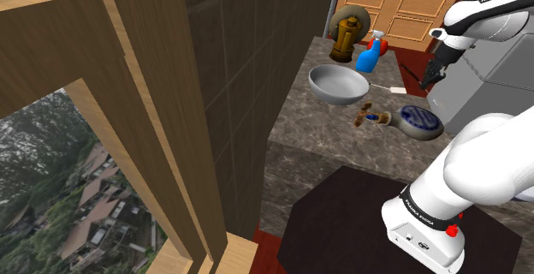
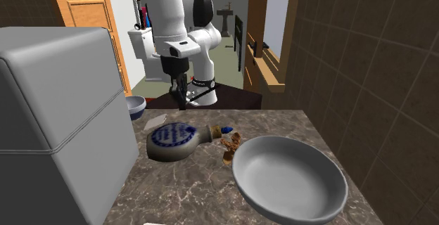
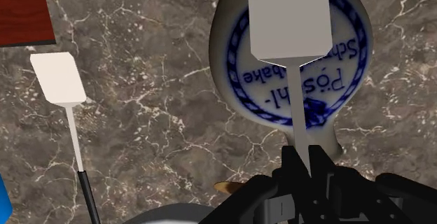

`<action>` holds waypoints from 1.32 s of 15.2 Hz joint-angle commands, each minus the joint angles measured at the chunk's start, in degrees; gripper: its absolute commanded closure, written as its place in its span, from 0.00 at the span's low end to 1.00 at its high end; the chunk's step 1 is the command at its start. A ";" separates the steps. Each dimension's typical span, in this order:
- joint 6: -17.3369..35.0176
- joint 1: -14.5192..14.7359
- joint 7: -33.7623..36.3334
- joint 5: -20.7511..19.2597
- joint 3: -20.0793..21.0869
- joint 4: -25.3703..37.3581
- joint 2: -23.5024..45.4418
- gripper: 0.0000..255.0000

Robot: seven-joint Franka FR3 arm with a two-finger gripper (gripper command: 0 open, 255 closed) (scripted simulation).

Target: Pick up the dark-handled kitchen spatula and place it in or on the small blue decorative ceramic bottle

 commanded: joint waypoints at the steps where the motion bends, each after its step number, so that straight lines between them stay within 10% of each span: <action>1: 1.71 0.79 -0.64 0.52 -1.33 -0.68 1.10 1.00; 14: 6.24 3.45 -2.52 2.51 -5.06 -2.50 4.29 1.00; 15: 6.24 3.45 -2.52 2.51 -5.06 -2.50 4.29 0.00; 20: 6.24 3.45 -2.52 2.51 -5.06 -2.50 4.29 0.00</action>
